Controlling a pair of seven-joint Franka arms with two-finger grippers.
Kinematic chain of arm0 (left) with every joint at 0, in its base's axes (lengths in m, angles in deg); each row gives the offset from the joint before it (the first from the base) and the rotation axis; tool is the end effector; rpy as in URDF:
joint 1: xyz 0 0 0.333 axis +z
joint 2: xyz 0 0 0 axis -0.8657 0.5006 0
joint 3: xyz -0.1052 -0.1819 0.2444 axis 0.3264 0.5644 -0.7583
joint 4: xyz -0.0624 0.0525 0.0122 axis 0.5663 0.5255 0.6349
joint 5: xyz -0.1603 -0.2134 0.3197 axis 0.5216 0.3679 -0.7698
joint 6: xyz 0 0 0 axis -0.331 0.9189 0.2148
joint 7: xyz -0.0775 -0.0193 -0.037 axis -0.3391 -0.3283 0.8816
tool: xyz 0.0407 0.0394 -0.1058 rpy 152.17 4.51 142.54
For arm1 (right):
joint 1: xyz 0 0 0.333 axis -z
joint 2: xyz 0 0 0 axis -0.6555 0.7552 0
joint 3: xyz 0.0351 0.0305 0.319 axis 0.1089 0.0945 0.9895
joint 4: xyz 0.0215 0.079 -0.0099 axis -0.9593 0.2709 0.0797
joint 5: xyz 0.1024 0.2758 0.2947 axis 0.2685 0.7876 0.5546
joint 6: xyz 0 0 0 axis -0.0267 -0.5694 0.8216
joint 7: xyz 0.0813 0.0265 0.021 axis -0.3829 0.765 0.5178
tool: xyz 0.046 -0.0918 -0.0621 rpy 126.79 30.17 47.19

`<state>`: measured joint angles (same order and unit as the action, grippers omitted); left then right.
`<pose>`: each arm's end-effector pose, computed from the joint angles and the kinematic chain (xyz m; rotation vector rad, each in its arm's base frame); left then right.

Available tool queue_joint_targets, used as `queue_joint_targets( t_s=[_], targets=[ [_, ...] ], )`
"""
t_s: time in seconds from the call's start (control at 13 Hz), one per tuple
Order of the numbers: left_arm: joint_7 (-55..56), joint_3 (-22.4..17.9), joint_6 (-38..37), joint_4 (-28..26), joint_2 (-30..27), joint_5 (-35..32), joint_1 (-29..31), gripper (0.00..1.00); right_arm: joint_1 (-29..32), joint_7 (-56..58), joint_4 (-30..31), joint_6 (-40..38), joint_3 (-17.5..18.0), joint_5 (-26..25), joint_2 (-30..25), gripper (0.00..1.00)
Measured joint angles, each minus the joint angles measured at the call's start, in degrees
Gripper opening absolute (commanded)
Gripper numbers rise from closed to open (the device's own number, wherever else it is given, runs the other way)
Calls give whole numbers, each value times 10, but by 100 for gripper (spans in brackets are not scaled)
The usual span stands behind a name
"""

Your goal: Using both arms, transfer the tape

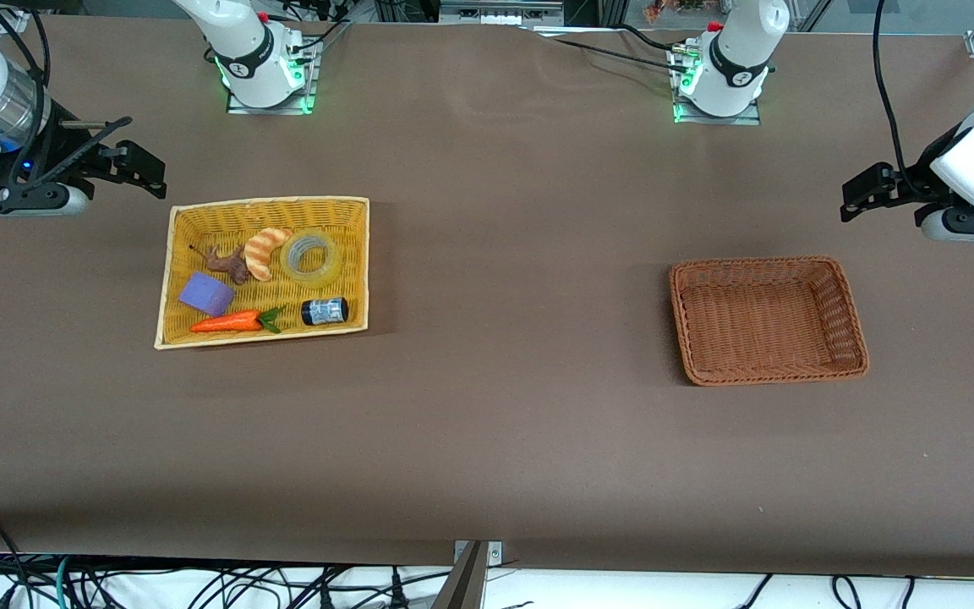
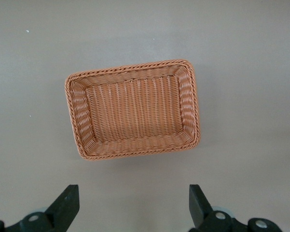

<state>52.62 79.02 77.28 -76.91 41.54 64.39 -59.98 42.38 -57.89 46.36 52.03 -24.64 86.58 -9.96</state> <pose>0.5791 -0.0218 0.5843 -3.1381 0.0793 0.1075 0.5609 0.0752 0.5860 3.1308 0.0476 -0.1043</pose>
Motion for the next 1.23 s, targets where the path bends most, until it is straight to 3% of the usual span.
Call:
queue_joint_targets(
  t_s=[0.92, 1.23],
  targets=[
    [0, 2, -10, 0, 0, 0, 0, 100, -1, 1, 10, 23, 1, 1, -3, 100],
    [0, 2, -10, 1, 0, 0, 0, 100, -1, 1, 86, 89, 7, 2, 1, 100]
  ],
)
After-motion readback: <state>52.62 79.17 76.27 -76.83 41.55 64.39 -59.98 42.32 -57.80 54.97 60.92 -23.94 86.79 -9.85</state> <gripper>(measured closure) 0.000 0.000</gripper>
